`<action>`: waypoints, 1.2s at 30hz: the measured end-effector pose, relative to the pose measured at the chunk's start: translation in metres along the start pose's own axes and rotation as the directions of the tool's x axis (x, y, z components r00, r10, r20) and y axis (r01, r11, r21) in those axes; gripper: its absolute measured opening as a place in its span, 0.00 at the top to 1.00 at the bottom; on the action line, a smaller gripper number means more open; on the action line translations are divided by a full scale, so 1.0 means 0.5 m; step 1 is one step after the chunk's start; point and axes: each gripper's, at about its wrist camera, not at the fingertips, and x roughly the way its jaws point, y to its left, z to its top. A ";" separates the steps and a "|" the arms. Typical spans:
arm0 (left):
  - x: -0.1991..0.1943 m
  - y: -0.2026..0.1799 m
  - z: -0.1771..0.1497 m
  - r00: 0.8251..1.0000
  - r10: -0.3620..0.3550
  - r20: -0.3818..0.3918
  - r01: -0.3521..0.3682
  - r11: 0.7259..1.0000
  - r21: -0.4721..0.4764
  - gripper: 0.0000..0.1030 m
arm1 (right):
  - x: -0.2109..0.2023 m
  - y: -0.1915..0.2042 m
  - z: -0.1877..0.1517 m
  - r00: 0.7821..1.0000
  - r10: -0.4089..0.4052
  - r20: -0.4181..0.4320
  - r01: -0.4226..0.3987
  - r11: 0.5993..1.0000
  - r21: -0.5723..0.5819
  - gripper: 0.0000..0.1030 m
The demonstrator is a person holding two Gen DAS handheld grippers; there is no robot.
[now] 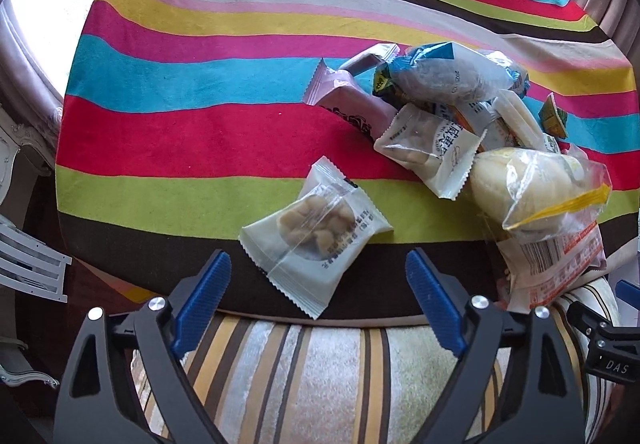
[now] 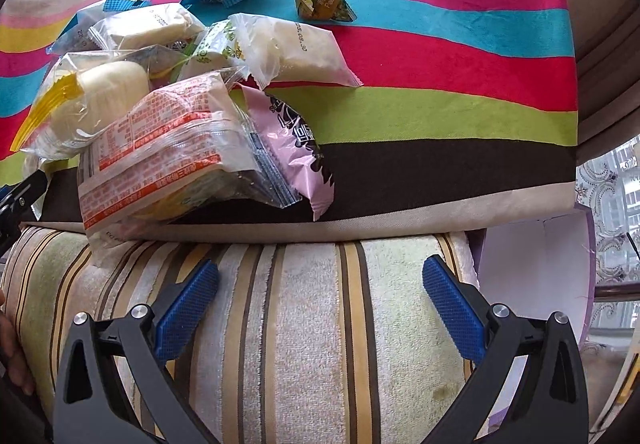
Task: Organize snacks
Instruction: 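Close the left tool on the nut packet while the right grasps the bread packet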
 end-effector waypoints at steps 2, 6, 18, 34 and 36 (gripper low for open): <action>0.010 0.002 0.006 1.000 -0.007 -0.012 0.007 1.000 0.003 0.19 | 0.012 0.003 0.013 1.000 -0.004 -0.003 0.004 1.000 0.000 0.04; 0.033 0.009 0.016 0.999 -0.018 -0.038 0.018 1.000 0.005 0.40 | 0.032 0.014 0.030 1.000 -0.014 -0.012 0.014 1.000 0.000 0.04; 0.026 0.013 0.028 1.000 -0.026 -0.001 0.026 1.000 0.009 0.60 | 0.040 0.049 0.098 0.992 0.098 0.083 -0.099 0.995 0.001 0.04; 0.012 0.040 0.036 0.992 -0.119 0.037 0.120 0.992 -0.039 0.45 | 0.094 -0.027 0.177 0.979 0.161 0.122 -0.161 0.987 -0.006 0.07; 0.002 0.049 0.037 0.990 -0.123 0.064 0.126 0.991 -0.050 0.38 | 0.096 -0.044 0.184 0.977 0.170 0.129 -0.172 0.985 0.006 0.07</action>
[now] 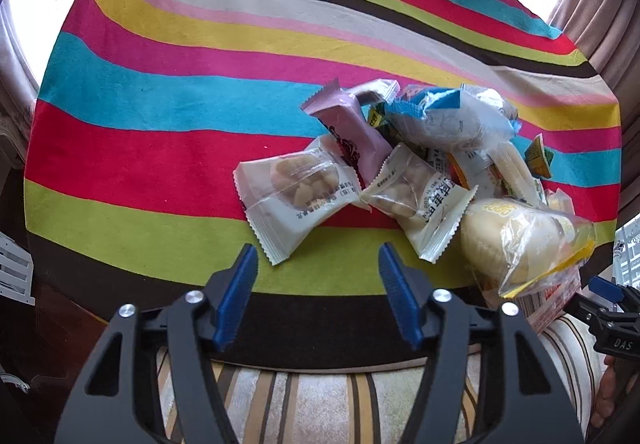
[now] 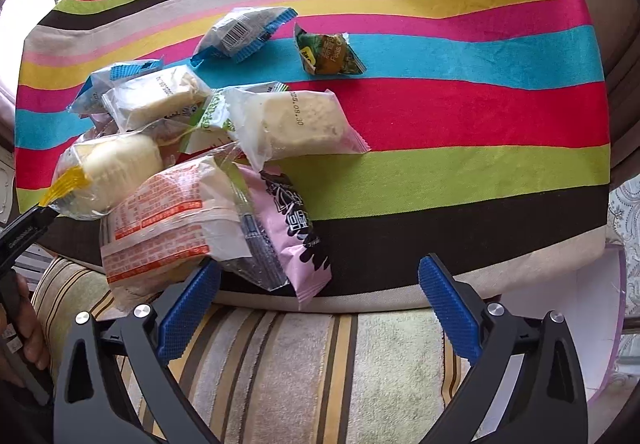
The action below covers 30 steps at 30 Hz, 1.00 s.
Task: Organize snacks
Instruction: 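Close the left tool on the nut packet while the right grasps the bread packet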
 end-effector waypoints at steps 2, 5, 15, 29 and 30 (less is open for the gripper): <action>-0.006 0.003 -0.001 1.000 -0.001 0.007 0.001 1.000 -0.002 0.38 | -0.008 -0.016 0.009 0.999 0.028 0.020 -0.028 1.000 0.010 0.07; -0.010 0.010 -0.002 1.000 -0.001 0.010 0.001 1.000 -0.008 0.38 | -0.036 -0.046 0.010 0.998 0.018 0.053 -0.019 1.000 0.017 0.07; -0.017 0.007 0.005 0.999 0.009 0.037 -0.007 0.999 -0.031 0.25 | 0.007 -0.032 0.074 0.993 0.054 0.108 -0.062 0.995 0.073 0.05; 0.030 -0.016 0.057 0.991 0.130 0.031 -0.133 0.965 0.226 0.20 | 0.071 -0.043 0.097 0.992 0.104 0.069 -0.111 0.988 0.103 0.04; 0.034 -0.025 0.059 0.988 0.146 0.040 -0.152 0.951 0.271 0.19 | 0.071 -0.042 0.099 0.992 0.103 0.069 -0.110 0.989 0.099 0.04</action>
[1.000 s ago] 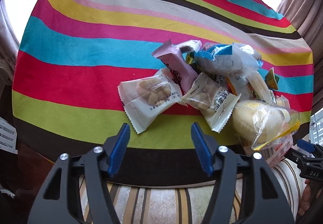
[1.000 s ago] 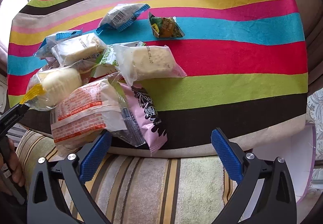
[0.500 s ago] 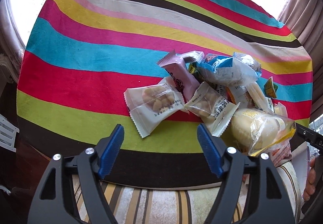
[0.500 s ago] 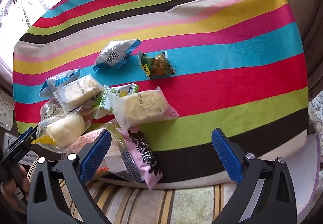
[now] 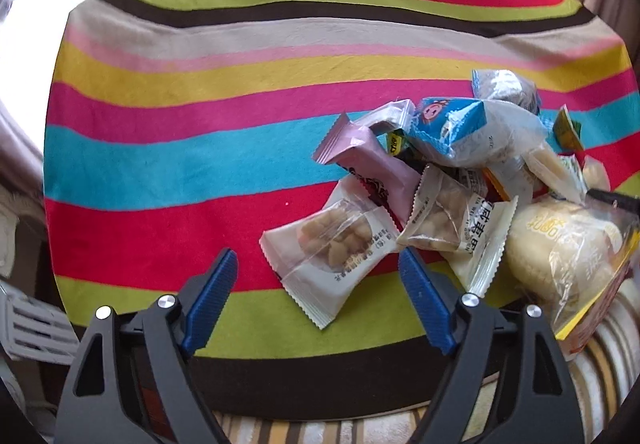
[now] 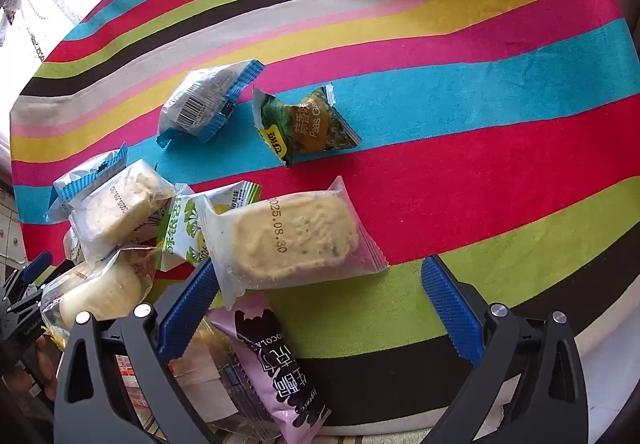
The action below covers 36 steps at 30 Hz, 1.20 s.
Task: Organize snacks
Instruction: 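Close the left tool on the nut packet while the right grasps the bread packet, then carry both packets to the white box and open both tools to drop them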
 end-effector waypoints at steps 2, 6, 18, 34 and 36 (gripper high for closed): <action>0.006 -0.013 0.006 1.000 0.015 0.011 -0.016 0.997 0.079 0.19 | 0.002 0.002 0.008 1.000 0.002 0.002 -0.002 1.000 -0.004 0.04; 0.019 -0.015 0.016 1.000 -0.012 0.023 0.008 0.991 0.131 0.19 | 0.006 0.011 0.020 1.000 0.008 0.010 -0.007 1.000 -0.017 0.07; 0.033 -0.009 0.005 0.997 -0.070 -0.019 0.072 0.991 0.115 0.57 | -0.022 0.018 0.004 0.997 0.065 0.039 -0.063 0.998 -0.029 0.41; -0.057 0.033 -0.027 0.999 -0.024 0.025 0.024 1.000 -0.015 0.58 | -0.102 -0.027 -0.044 0.993 0.072 0.093 -0.076 0.996 0.036 0.44; -0.079 0.030 -0.026 0.999 -0.011 0.040 0.012 1.000 -0.024 0.58 | -0.114 -0.038 -0.053 0.992 0.073 0.101 -0.078 0.996 0.048 0.44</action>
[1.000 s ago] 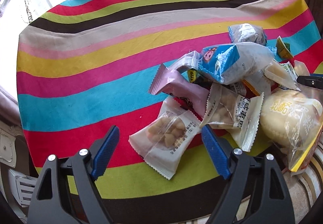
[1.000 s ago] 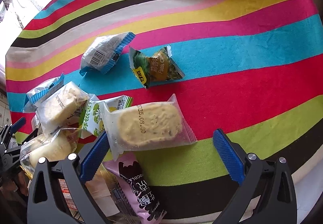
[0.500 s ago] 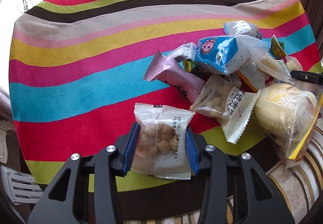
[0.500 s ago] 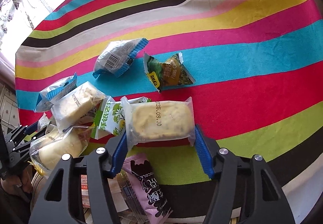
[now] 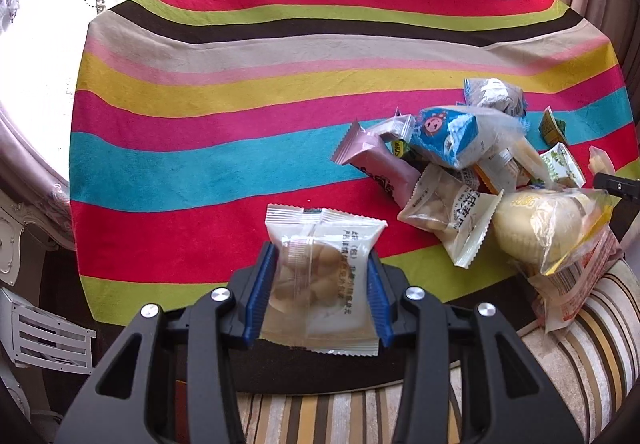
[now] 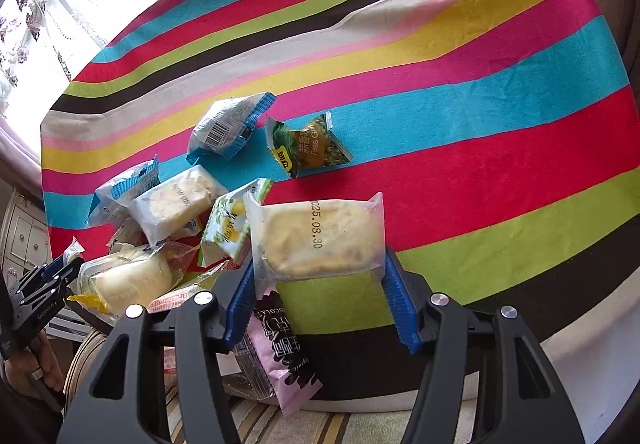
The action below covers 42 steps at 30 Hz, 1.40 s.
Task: Organize snacks
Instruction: 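Carry both packets to the white box and open both tools to drop them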
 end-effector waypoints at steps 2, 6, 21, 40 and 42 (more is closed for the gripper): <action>-0.016 -0.005 0.010 1.000 0.004 0.016 -0.004 1.000 0.000 0.58 | -0.013 -0.012 -0.009 1.000 0.004 0.006 -0.004 1.000 0.010 0.44; -0.052 -0.035 0.028 0.999 0.002 0.050 -0.003 1.000 0.024 0.58 | -0.039 -0.039 -0.026 1.000 -0.007 0.015 0.007 1.000 0.028 0.44; -0.112 -0.329 0.062 0.988 -0.143 0.063 0.123 0.961 0.246 0.58 | -0.106 -0.193 -0.089 0.998 -0.042 0.047 0.034 0.987 0.158 0.44; -0.105 -0.753 -0.008 0.941 -0.323 -0.104 0.329 0.792 0.514 0.58 | -0.184 -0.378 -0.182 0.983 -0.163 0.084 0.137 0.957 0.256 0.44; -0.101 -0.782 -0.019 0.934 -0.332 -0.130 0.349 0.779 0.521 0.58 | -0.189 -0.390 -0.190 0.980 -0.177 0.087 0.149 0.954 0.261 0.44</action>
